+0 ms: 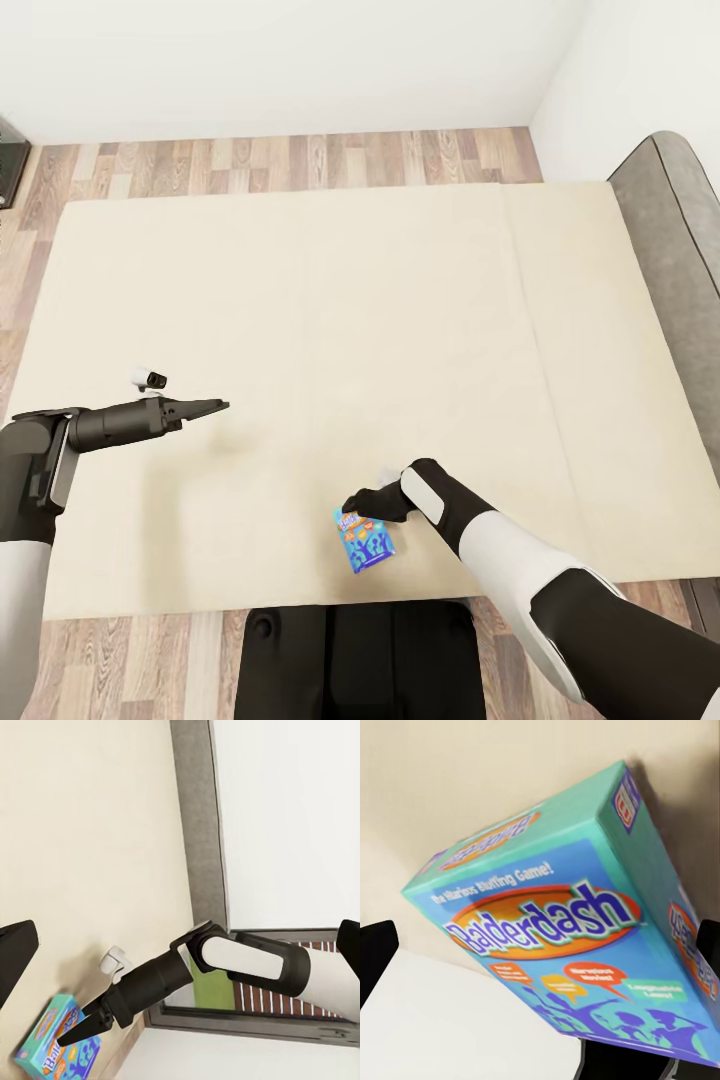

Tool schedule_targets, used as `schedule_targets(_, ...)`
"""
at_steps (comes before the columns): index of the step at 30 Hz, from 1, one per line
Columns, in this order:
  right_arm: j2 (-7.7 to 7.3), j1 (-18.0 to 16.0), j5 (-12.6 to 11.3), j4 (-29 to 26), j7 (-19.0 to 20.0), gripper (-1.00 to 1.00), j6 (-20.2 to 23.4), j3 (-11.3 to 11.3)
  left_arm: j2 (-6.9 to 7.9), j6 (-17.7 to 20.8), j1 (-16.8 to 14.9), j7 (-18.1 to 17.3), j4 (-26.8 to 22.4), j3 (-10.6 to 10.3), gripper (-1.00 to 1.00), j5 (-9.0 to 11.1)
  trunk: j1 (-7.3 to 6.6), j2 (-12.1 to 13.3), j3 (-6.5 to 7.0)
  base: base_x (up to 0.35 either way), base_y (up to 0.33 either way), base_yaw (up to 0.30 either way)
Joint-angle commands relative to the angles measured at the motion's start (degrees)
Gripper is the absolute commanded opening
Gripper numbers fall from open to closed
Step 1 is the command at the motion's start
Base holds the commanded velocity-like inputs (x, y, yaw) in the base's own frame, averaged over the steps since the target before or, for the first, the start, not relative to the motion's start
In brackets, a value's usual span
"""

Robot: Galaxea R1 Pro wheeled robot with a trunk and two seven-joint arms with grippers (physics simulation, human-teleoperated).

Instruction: Put all the toys in the child's room - the three board games (two on the bed and one on the table), the two jigsaw puzzles on the table, and the tennis ball on the table - inside the toy box on the table in the child's room.

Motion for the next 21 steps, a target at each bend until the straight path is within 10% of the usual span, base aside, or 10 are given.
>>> schedule_targets(1, 0.0, -0.06, -0.18, -0.01, -0.1, 1.0, 0.14, 0.24, 0.03, 0.61, -0.01, -0.23, -0.01, -0.01, 1.0, -0.02, 0.03, -0.09, -0.06, 0.0, 0.138, 0.0)
schedule_targets(21, 0.0, -0.1, -0.18, -0.01, -0.1, 1.0, 0.12, 0.24, 0.1, 0.61, -0.01, -0.23, 0.0, -0.01, 1.0, -0.02, 0.03, -0.09, -0.06, 0.0, 0.06, 0.0)
